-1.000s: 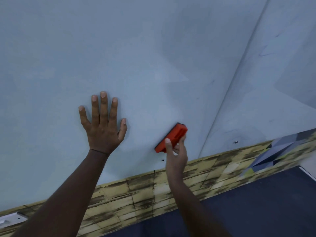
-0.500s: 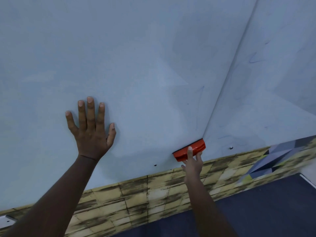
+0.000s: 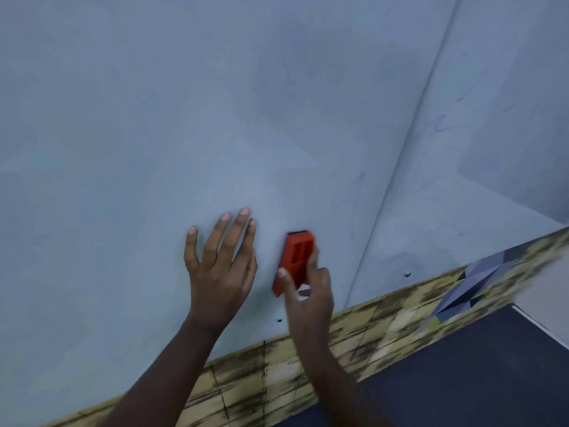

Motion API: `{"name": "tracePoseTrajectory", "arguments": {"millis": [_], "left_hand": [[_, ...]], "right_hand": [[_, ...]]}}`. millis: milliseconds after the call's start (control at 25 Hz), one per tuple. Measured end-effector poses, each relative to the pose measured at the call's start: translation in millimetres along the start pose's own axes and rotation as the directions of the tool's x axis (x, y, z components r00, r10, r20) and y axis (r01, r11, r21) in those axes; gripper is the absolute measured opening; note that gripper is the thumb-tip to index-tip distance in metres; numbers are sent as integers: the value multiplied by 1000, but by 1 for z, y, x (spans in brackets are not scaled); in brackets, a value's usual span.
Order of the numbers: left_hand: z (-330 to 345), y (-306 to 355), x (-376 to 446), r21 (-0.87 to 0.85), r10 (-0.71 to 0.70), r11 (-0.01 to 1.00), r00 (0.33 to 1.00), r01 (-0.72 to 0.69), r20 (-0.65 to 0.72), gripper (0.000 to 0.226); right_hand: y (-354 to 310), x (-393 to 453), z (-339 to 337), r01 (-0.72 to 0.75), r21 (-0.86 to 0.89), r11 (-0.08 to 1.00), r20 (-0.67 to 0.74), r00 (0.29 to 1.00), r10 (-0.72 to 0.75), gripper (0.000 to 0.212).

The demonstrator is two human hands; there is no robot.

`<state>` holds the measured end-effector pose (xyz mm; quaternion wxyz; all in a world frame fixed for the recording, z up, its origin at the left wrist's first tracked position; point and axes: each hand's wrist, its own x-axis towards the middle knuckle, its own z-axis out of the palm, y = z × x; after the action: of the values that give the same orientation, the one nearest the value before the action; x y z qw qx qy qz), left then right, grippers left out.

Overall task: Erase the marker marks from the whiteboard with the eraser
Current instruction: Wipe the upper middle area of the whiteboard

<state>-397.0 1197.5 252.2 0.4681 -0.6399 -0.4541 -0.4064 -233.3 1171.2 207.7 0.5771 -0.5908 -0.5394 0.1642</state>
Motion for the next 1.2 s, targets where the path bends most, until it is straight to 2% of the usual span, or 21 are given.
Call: {"name": "tracePoseTrajectory", "arguments": {"millis": [120, 200, 280, 360, 440, 640, 760, 840, 960, 1120, 1200], "left_hand": [[2, 0, 19, -8, -16, 1000, 1000, 15, -24, 48], [2, 0, 36, -19, -30, 999, 999, 29, -36, 49], [2, 2, 56, -37, -62, 997, 997, 60, -48, 51], [4, 6, 78, -34, -91, 995, 994, 89, -65, 52], [9, 11, 97, -40, -122, 992, 989, 120, -80, 54], [25, 25, 107, 46, -163, 985, 983, 167, -80, 65], [28, 25, 103, 74, -159, 984, 985, 164, -74, 68], [29, 25, 103, 91, -157, 982, 985, 164, -73, 68], [31, 24, 103, 118, -144, 981, 987, 151, -67, 68], [30, 22, 103, 140, -133, 980, 989, 139, -58, 68], [30, 22, 102, 140, -133, 980, 990, 139, -52, 66]], "right_hand": [[-3, -4, 1, 236, -263, 935, 60, 972, -229, 76], [10, 15, -14, 284, -326, 902, 48, 958, -284, 76], [19, 43, -37, 132, -238, 962, -57, 987, -150, 76], [34, 80, -65, -13, -76, 997, -175, 985, -1, 76], [46, 109, -90, -51, -10, 999, -198, 979, 48, 77], [48, 133, -115, 56, -10, 998, -125, 990, -57, 76], [27, 130, -108, 200, -62, 978, -40, 978, -203, 76], [7, 109, -89, 340, -127, 932, 119, 938, -326, 78], [-5, 78, -65, 544, -243, 803, 311, 828, -467, 74], [-6, 92, -74, 575, -235, 784, 326, 806, -494, 76], [-14, 114, -91, 516, -180, 837, 233, 849, -474, 77]]}}
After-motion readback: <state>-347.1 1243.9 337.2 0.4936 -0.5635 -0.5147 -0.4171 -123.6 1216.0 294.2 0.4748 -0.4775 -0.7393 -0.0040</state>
